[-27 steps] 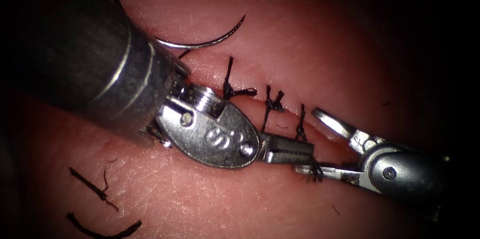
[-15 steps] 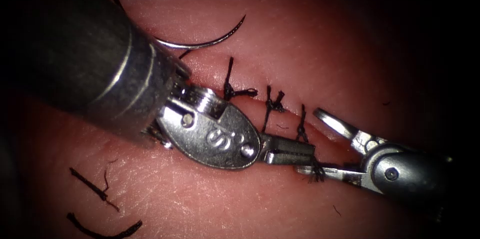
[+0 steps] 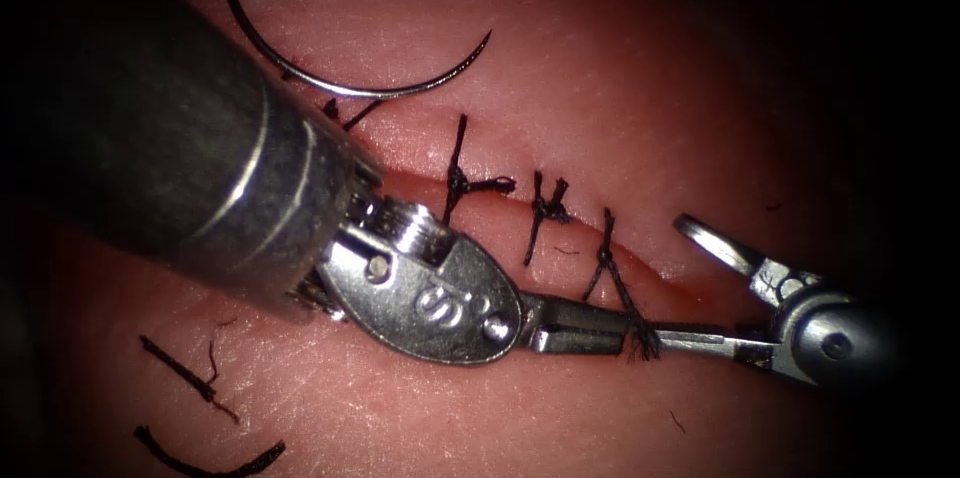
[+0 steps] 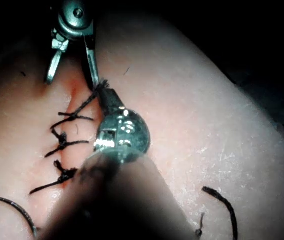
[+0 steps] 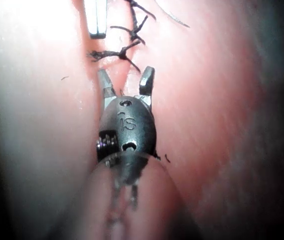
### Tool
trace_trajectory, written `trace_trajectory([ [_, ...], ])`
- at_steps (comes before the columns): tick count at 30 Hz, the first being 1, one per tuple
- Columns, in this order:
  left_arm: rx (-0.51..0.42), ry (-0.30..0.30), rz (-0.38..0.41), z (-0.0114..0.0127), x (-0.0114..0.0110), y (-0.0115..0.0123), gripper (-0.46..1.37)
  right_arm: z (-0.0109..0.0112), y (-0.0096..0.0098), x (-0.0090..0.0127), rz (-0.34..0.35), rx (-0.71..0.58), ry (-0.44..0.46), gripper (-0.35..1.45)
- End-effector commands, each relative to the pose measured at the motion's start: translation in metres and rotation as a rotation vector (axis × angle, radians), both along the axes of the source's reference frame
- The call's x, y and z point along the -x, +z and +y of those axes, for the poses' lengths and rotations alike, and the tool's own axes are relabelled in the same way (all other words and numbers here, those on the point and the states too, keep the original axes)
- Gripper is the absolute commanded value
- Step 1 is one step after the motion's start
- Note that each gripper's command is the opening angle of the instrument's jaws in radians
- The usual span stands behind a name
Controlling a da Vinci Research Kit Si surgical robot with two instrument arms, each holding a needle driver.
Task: Wound Closure
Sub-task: Grab the short tail with the left gripper
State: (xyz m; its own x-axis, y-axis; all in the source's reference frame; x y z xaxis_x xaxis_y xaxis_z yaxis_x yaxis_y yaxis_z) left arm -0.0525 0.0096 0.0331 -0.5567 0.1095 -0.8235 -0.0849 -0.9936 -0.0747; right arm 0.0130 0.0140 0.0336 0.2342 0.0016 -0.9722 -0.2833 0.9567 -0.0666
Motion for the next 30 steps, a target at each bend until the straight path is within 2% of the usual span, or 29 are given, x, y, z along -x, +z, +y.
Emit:
trace_trajectory([
  [1,-0.002,0.003,0.001,0.0000,0.0001,0.0000,-0.35,0.0001,-0.0001,0.0005,-0.008,-0.006,0.000,1.19],
  [4,0.000,0.002,0.002,-0.0001,0.0003,0.0002,-0.35,0.0006,-0.0005,0.0022,-0.017,-0.007,0.000,1.19],
  [6,0.000,0.001,0.002,-0.0001,0.0004,0.0004,-0.11,0.0008,-0.0006,0.0031,-0.012,-0.007,0.000,1.19],
  [9,0.002,0.002,0.001,-0.0002,0.0005,0.0006,0.14,0.0010,-0.0008,0.0043,-0.026,-0.002,0.017,1.19],
  [12,0.003,0.000,0.002,-0.0003,0.0008,0.0007,0.31,0.0011,-0.0007,0.0046,-0.034,-0.001,0.027,1.19],
  [17,0.001,-0.009,0.005,-0.0004,0.0016,0.0012,0.42,0.0011,-0.0004,0.0046,-0.038,0.001,0.031,1.19],
  [20,0.003,-0.008,0.008,-0.0004,0.0018,0.0015,0.42,0.0010,-0.0003,0.0046,-0.038,0.001,0.031,1.19],
  [30,0.005,0.001,0.019,-0.0004,0.0021,0.0029,0.24,0.0010,-0.0002,0.0045,-0.038,0.002,0.032,1.18],
])
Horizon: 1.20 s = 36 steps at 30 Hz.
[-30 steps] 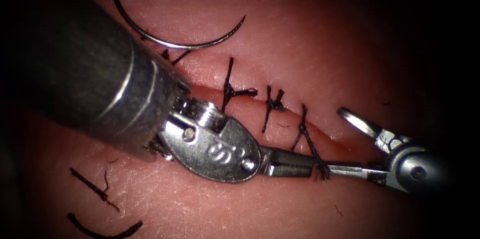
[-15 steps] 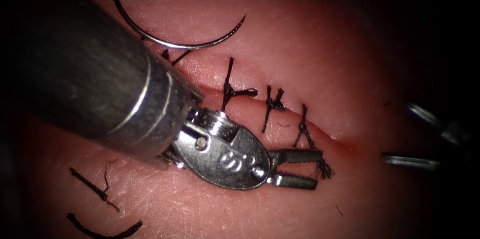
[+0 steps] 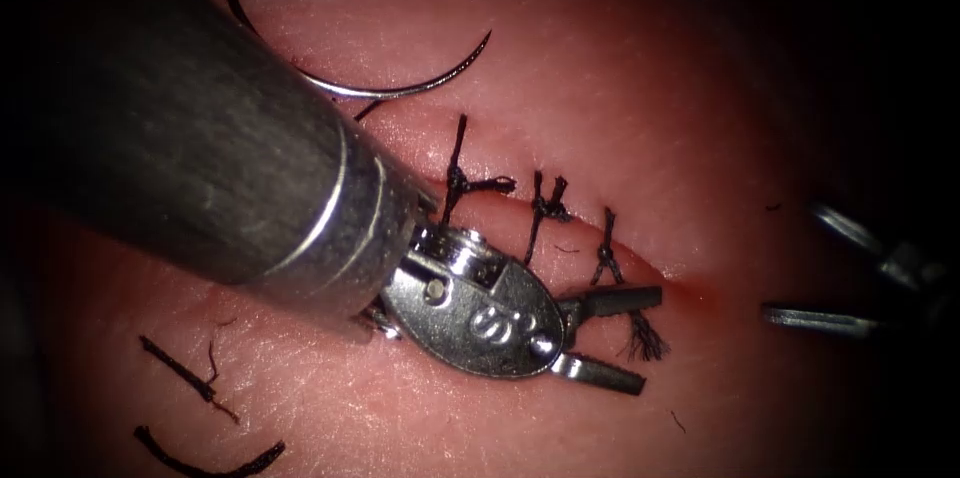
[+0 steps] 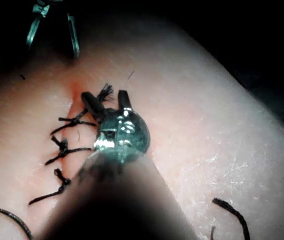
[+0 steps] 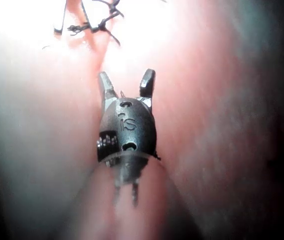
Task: Wound Closure
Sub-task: Grab the short tail with the left gripper
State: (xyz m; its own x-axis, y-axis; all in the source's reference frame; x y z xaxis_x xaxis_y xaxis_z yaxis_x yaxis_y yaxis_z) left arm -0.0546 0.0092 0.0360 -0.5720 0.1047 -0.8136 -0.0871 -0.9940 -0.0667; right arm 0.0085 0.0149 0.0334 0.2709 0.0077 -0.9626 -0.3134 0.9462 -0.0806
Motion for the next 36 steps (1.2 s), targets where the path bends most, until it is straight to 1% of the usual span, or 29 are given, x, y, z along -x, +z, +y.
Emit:
trace_trajectory([
  [1,-0.002,0.001,0.001,0.0000,0.0002,-0.0001,0.22,0.0000,0.0001,0.0000,-0.001,0.000,-0.003,1.18],
  [2,-0.002,-0.001,0.001,0.0000,0.0004,-0.0001,0.16,0.0000,0.0003,0.0000,-0.001,0.001,-0.002,1.18],
  [6,-0.002,-0.003,0.003,0.0001,0.0007,-0.0001,0.09,-0.0001,0.0006,0.0000,-0.002,0.004,-0.002,1.19],
  [7,0.003,0.000,0.003,0.0001,0.0008,-0.0001,0.04,-0.0001,0.0007,0.0000,-0.002,0.005,-0.002,1.18],
  [8,0.004,-0.002,0.006,0.0001,0.0008,-0.0001,-0.06,-0.0001,0.0007,0.0000,-0.002,0.005,-0.002,1.18],
  [9,0.009,0.001,0.006,0.0001,0.0008,-0.0001,-0.26,-0.0001,0.0007,0.0000,-0.002,0.005,-0.002,1.18],
  [10,0.013,0.005,0.006,0.0001,0.0008,-0.0001,-0.35,-0.0001,0.0007,0.0000,-0.002,0.005,-0.002,1.18],
  [19,0.005,0.013,0.002,0.0006,0.0002,-0.0005,-0.35,-0.0002,0.0007,-0.0004,-0.003,0.005,0.000,1.19],
  [22,0.001,0.014,0.001,0.0006,0.0002,-0.0009,-0.35,-0.0004,0.0008,-0.0007,-0.003,0.007,0.001,1.26],
  [26,0.004,0.015,0.003,0.0008,0.0002,-0.0013,-0.35,-0.0008,0.0008,-0.0013,0.042,0.010,-0.048,1.25],
  [27,0.006,0.018,0.003,0.0008,0.0002,-0.0016,-0.35,-0.0009,0.0008,-0.0016,0.062,0.012,-0.067,1.23],
  [33,0.009,0.021,0.005,0.0008,0.0000,-0.0022,-0.35,-0.0009,0.0007,-0.0025,0.118,0.015,-0.118,1.18],
  [34,0.009,0.021,0.005,0.0008,-0.0001,-0.0023,-0.35,-0.0009,0.0008,-0.0026,0.134,0.016,-0.132,1.13],
  [35,0.009,0.021,0.005,0.0008,-0.0001,-0.0023,-0.35,-0.0009,0.0008,-0.0027,0.144,0.018,-0.138,1.12],
  [36,0.009,0.022,0.005,0.0007,-0.0002,-0.0023,-0.35,-0.0009,0.0009,-0.0030,0.169,0.025,-0.147,1.11],
])
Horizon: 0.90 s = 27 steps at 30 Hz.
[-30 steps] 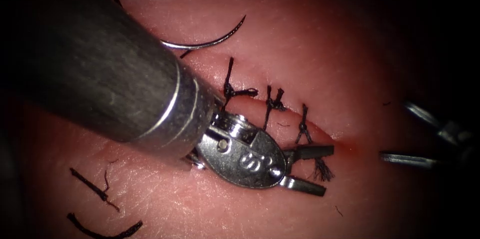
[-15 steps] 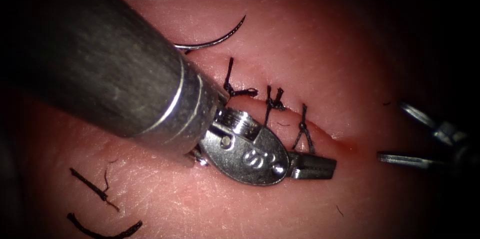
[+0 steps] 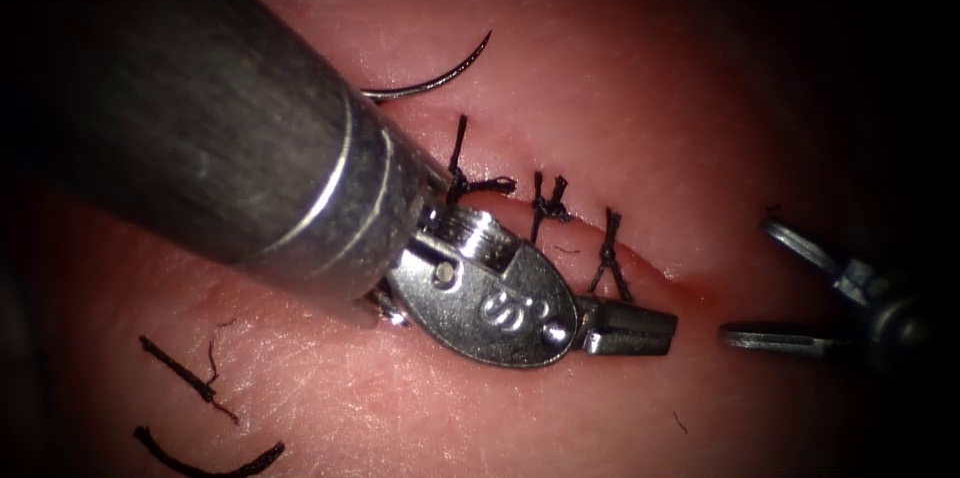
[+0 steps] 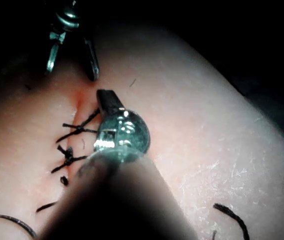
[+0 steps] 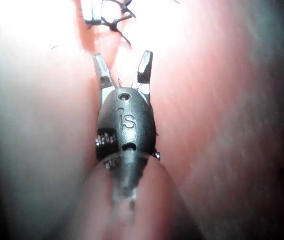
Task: Wound Closure
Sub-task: Grab the short tail with the left gripper, then cut the suture with the right gripper
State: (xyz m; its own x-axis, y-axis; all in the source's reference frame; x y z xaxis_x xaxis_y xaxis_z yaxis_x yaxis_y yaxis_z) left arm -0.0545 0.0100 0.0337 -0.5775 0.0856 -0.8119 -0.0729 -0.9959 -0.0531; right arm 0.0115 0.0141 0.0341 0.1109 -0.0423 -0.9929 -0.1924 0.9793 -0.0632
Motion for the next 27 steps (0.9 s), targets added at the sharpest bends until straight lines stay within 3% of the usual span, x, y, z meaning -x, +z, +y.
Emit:
trace_trajectory([
  [1,-0.005,0.008,-0.001,0.0000,-0.0001,0.0000,-0.35,0.0001,0.0003,-0.0002,0.044,0.009,-0.020,1.10],
  [9,-0.004,0.009,-0.001,-0.0001,-0.0004,0.0000,-0.35,0.0003,0.0010,-0.0028,0.173,0.036,-0.080,1.09],
  [17,-0.004,0.009,-0.001,-0.0003,-0.0004,-0.0003,-0.35,-0.0003,0.0017,-0.0064,0.210,0.048,-0.107,1.11],
  [27,-0.004,0.008,0.000,-0.0004,-0.0003,-0.0004,-0.35,-0.0004,0.0021,-0.0086,0.216,0.046,-0.106,1.11],
])
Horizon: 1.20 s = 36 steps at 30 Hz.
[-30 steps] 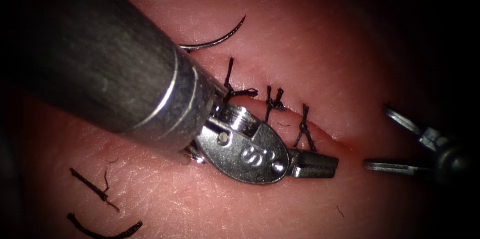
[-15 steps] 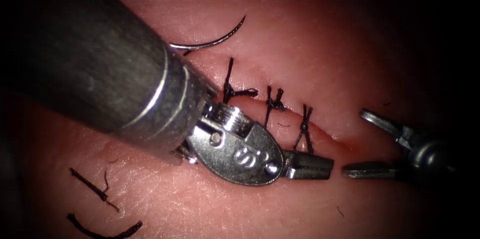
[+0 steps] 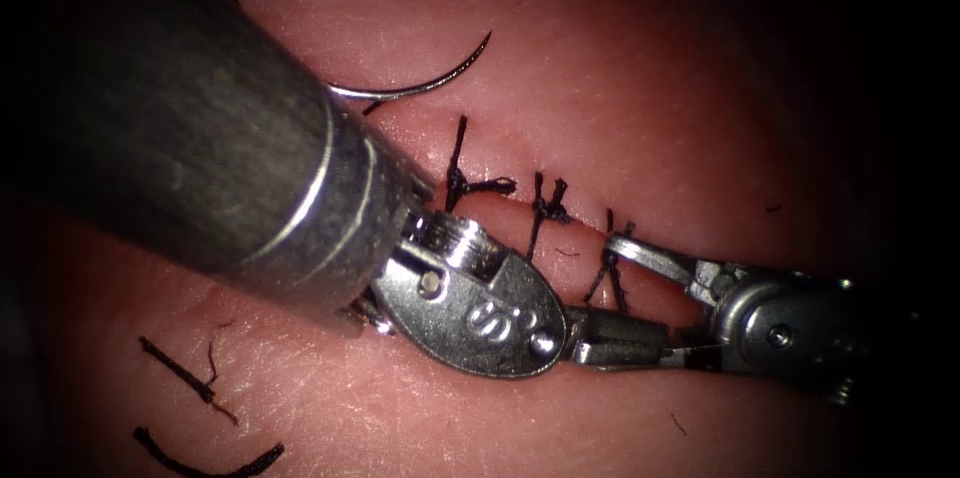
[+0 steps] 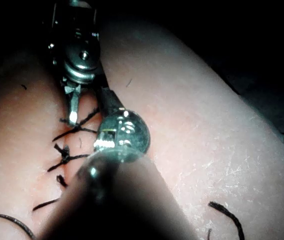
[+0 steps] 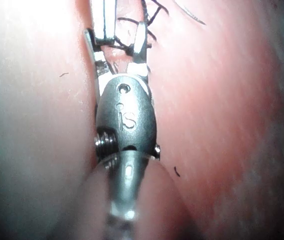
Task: Wound Closure
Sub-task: Cut the suture with the right gripper
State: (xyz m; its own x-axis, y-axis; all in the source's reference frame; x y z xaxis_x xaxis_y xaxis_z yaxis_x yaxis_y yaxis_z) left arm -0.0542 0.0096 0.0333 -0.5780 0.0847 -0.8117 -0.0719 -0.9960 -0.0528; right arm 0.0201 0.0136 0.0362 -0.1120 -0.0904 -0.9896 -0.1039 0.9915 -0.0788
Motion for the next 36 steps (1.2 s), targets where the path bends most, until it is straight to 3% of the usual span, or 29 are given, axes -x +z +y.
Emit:
trace_trajectory([
  [1,-0.005,0.007,0.000,0.0000,0.0000,0.0000,-0.35,0.0001,0.0000,-0.0002,-0.003,0.003,0.001,1.11],
  [30,0.000,0.006,0.000,-0.0001,0.0001,0.0006,-0.35,-0.0003,0.0001,-0.0040,0.001,0.030,0.038,1.10],
  [34,0.005,0.009,0.001,-0.0002,0.0002,0.0006,-0.35,-0.0004,0.0002,-0.0045,0.002,0.031,0.038,0.98],
  [36,0.005,0.009,0.001,-0.0002,0.0002,0.0006,-0.35,-0.0004,0.0003,-0.0045,0.003,0.032,0.037,0.76],
])
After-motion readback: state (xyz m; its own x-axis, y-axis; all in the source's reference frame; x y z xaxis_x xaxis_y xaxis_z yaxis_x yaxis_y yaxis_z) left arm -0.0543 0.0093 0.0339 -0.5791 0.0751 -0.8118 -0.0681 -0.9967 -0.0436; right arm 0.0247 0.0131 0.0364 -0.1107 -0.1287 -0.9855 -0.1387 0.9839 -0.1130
